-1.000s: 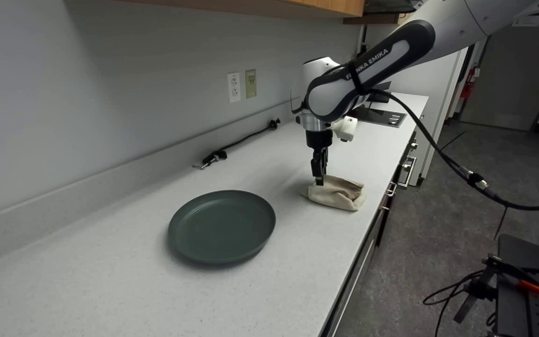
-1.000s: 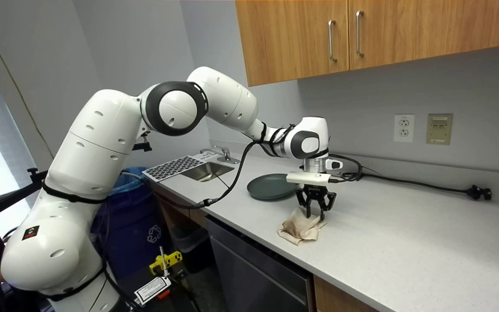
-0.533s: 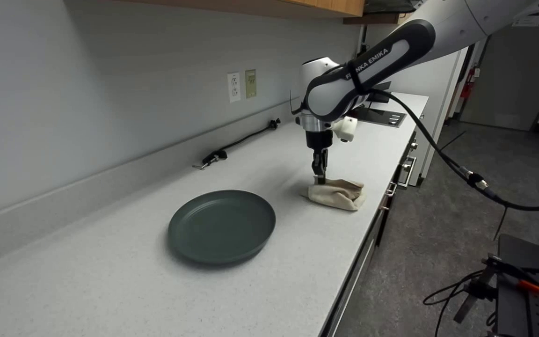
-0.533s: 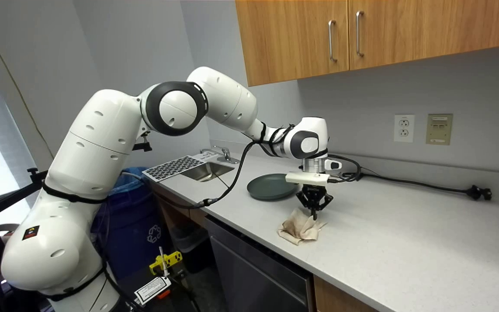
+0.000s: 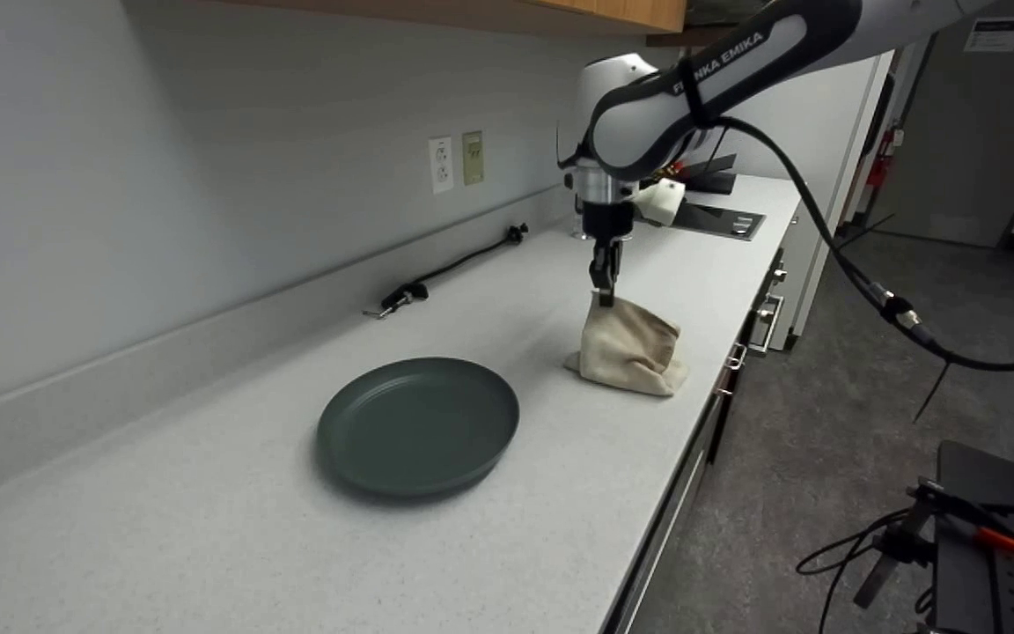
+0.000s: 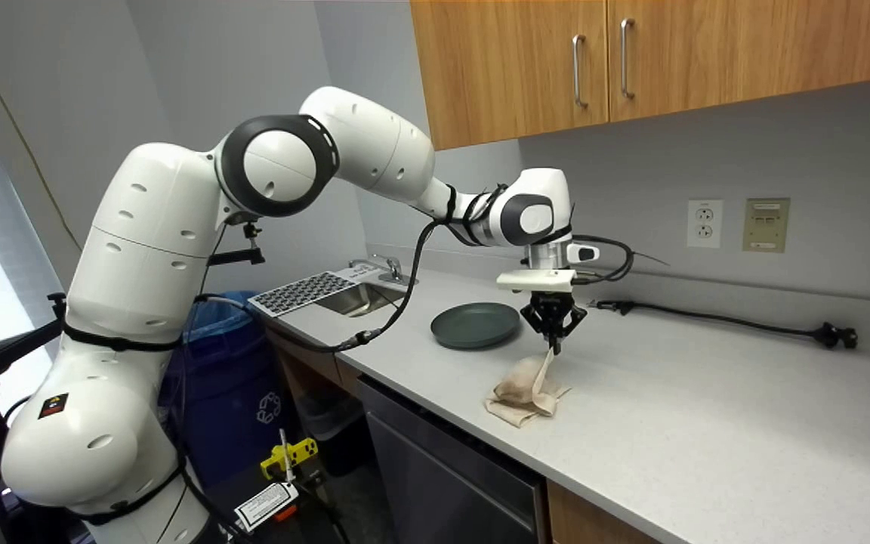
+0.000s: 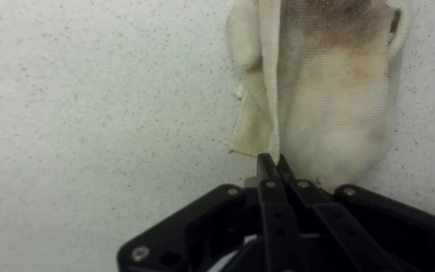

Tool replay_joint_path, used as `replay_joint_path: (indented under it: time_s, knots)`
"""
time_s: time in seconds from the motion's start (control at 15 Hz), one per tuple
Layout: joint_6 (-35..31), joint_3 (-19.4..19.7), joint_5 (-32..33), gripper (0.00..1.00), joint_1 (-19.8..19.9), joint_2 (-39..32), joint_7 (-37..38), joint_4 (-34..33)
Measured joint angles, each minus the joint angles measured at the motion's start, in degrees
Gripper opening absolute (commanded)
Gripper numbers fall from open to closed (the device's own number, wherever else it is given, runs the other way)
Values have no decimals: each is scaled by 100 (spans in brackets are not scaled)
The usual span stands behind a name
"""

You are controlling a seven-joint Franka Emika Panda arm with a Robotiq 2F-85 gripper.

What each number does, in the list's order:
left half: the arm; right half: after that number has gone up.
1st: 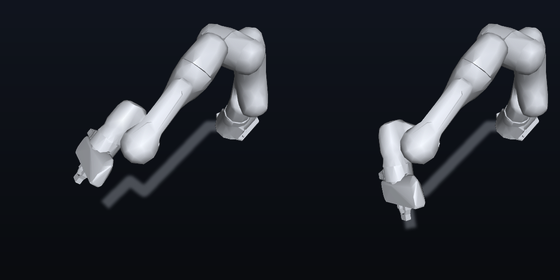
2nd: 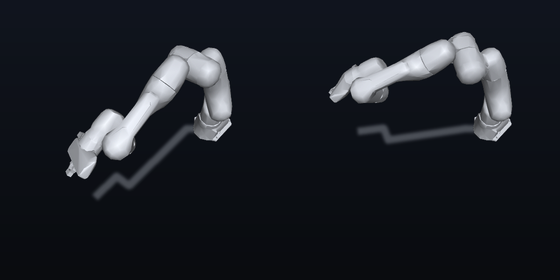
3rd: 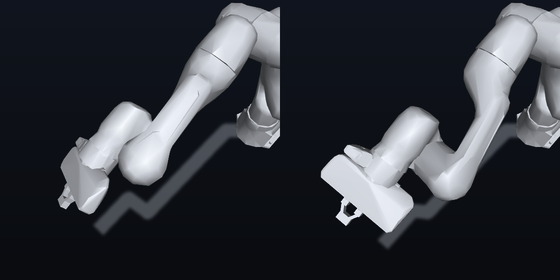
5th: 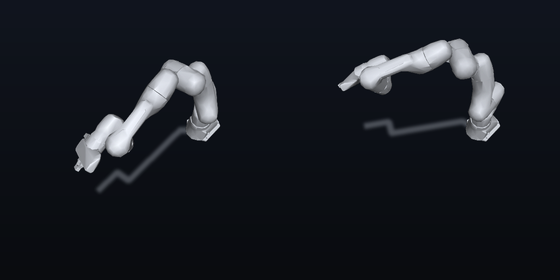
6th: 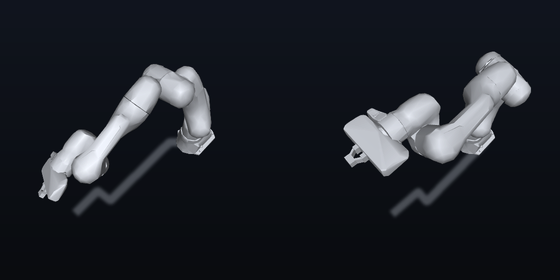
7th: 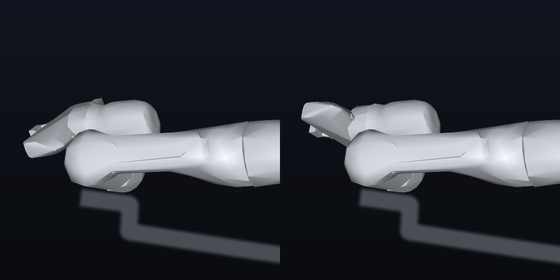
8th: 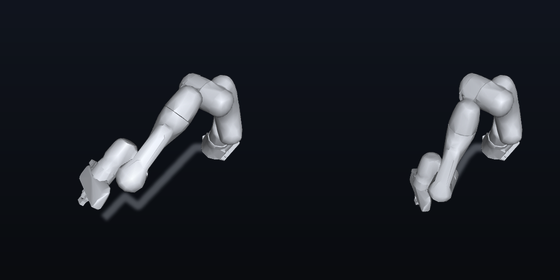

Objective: Unfold the towel

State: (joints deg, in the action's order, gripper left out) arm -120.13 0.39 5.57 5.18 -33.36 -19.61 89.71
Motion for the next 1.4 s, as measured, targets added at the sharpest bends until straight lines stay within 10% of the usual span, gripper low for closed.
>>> replay_joint_path:
  time_s: [1.4]
  knots:
    - [-905,530,1322,0,17,2812,712,1592]
